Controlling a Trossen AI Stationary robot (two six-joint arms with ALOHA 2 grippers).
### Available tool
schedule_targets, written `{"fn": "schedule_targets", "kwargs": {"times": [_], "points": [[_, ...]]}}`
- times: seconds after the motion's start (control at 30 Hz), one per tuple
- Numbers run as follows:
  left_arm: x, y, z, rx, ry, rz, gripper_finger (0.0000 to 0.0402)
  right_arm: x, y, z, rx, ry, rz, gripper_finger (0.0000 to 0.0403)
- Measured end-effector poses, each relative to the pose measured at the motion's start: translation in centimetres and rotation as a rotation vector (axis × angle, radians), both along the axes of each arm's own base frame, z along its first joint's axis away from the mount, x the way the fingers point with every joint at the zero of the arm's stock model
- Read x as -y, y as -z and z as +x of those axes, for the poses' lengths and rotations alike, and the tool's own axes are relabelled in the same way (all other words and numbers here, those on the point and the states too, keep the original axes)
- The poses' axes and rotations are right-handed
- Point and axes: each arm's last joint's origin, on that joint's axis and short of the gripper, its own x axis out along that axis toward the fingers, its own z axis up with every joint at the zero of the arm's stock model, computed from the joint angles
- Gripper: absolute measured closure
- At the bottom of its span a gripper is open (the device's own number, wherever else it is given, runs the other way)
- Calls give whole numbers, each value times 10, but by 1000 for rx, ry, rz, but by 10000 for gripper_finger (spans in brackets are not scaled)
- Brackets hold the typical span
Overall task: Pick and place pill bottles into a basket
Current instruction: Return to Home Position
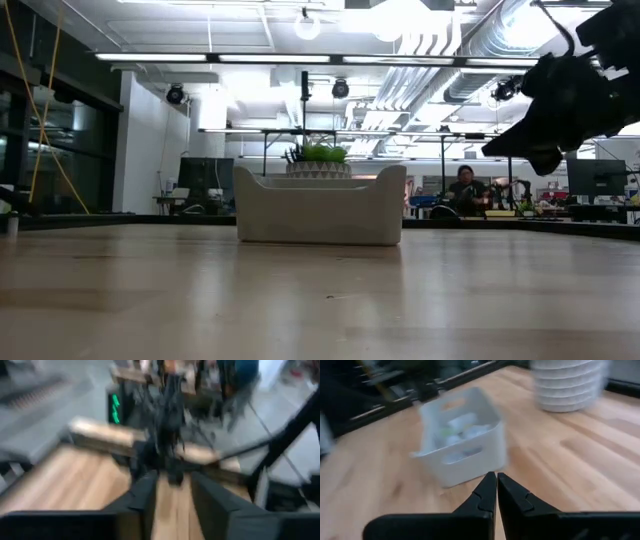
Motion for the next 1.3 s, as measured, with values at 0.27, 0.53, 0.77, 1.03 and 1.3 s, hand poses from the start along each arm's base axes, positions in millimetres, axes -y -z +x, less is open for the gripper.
{"fn": "schedule_targets", "kwargs": {"times": [0.27, 0.53, 0.77, 1.03, 1.3], "points": [[49, -20, -55, -6, -41, 168, 380, -9, -24, 5, 245, -183, -30, 401], [39, 20, -118, -1, -56, 142, 352, -14, -31, 3, 293, -141, -157, 402], [25, 74, -171, 140, -12, 82, 368, -17, -38, -2, 352, -155, -179, 402], [14, 135, -210, 270, -24, 89, 380, -16, -43, -11, 385, -126, -208, 402], [7, 162, -235, 308, -35, 86, 369, -14, -43, -18, 380, -96, -208, 402]]}}
